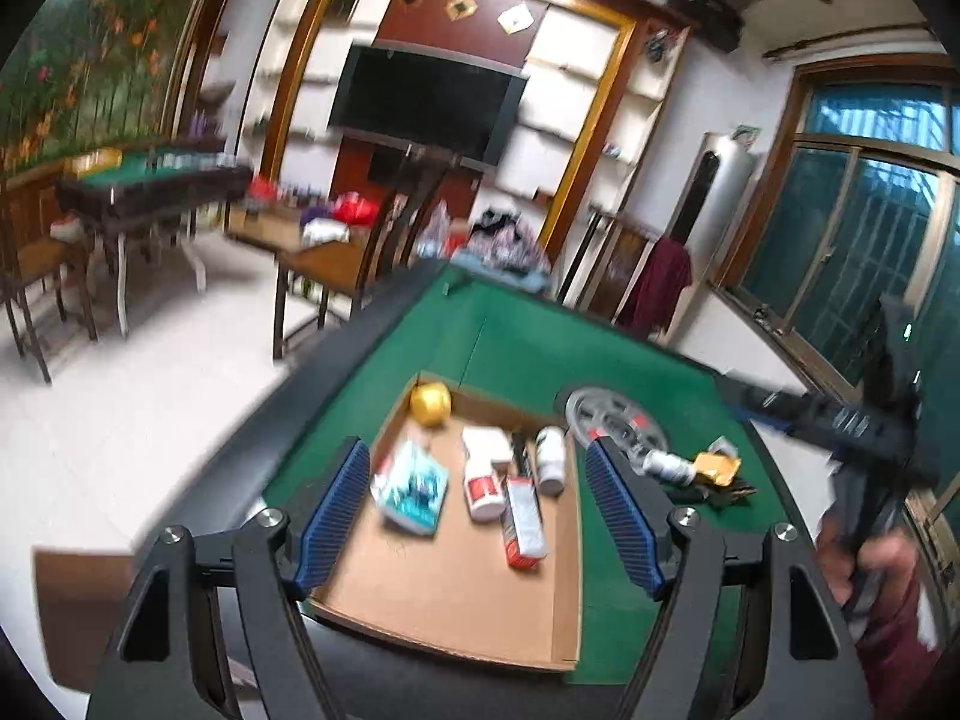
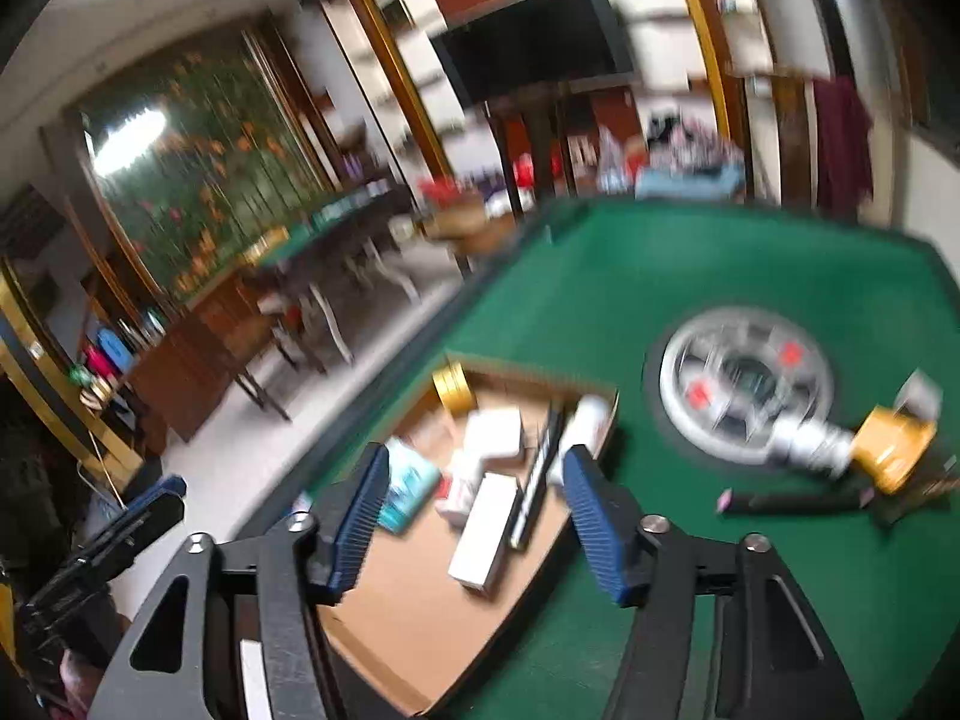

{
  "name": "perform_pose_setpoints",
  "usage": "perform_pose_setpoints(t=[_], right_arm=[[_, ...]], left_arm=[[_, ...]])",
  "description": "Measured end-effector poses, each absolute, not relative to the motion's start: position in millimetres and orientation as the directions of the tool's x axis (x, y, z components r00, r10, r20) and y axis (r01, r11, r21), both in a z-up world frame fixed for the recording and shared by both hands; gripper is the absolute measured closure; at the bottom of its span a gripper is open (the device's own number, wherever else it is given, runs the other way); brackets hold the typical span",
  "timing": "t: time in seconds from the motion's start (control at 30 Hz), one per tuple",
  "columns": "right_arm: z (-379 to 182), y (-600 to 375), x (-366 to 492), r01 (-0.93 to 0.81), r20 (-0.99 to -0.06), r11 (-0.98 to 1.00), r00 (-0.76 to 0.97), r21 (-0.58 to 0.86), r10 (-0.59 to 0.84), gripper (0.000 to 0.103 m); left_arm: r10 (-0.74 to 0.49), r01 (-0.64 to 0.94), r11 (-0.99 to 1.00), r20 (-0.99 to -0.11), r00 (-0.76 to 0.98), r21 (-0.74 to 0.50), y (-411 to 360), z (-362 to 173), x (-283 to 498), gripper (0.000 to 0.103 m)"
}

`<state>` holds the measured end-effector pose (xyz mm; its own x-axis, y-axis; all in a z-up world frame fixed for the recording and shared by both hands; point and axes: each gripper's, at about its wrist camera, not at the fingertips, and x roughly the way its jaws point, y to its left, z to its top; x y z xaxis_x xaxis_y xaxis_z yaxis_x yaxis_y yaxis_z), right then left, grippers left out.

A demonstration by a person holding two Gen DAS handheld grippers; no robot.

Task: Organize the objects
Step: 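Move both grippers back toward the remaining pile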

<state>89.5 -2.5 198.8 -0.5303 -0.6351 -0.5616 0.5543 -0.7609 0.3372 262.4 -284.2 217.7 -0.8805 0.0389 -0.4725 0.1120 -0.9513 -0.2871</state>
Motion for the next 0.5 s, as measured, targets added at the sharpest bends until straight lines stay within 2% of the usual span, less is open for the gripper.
perform_pose_setpoints(t=[0.1, 0.17, 0.23, 0.33, 0.4, 0.47, 0.5], right_arm=[[264.8, 8.8, 110.9, 0.588, -0.513, -0.759, -0.577, 0.279, -0.636, 0.028], [320.8, 7.1, 128.8, 0.609, -0.477, -0.772, -0.632, 0.182, -0.61, 0.021], [357.9, 9.8, 142.2, 0.595, -0.457, -0.795, -0.677, 0.12, -0.576, 0.02], [424.5, 30.3, 154.5, 0.596, -0.398, -0.775, -0.672, 0.211, -0.624, 0.019], [466.6, 50.8, 162.4, 0.544, -0.343, -0.801, -0.724, 0.25, -0.598, 0.017], [501.4, 66.0, 171.9, 0.469, -0.334, -0.854, -0.786, 0.227, -0.521, 0.008], [510.2, 70.6, 175.6, 0.446, -0.337, -0.87, -0.802, 0.212, -0.493, 0.007]], left_arm=[[-0.001, 0.098, -0.973, -0.421, -0.907, -0.21, -283.0, 264.8, 286.4, 0.026], [-0.029, 0.104, -0.98, -0.396, -0.918, -0.17, -286.2, 293.7, 299.3, 0.022], [-0.045, 0.104, -0.985, -0.376, -0.925, -0.137, -292.8, 330.0, 308.7, 0.022], [-0.112, 0.149, -0.984, -0.319, -0.941, -0.093, -307.3, 380.2, 321.4, 0.022], [-0.166, 0.189, -0.98, -0.272, -0.948, -0.059, -315.9, 409.6, 325.3, 0.02], [-0.158, 0.177, -0.983, -0.258, -0.953, -0.055, -322.0, 429.2, 321.7, 0.011], [-0.117, 0.141, -0.987, -0.26, -0.958, -0.075, -324.8, 434.9, 316.1, 0.011]])
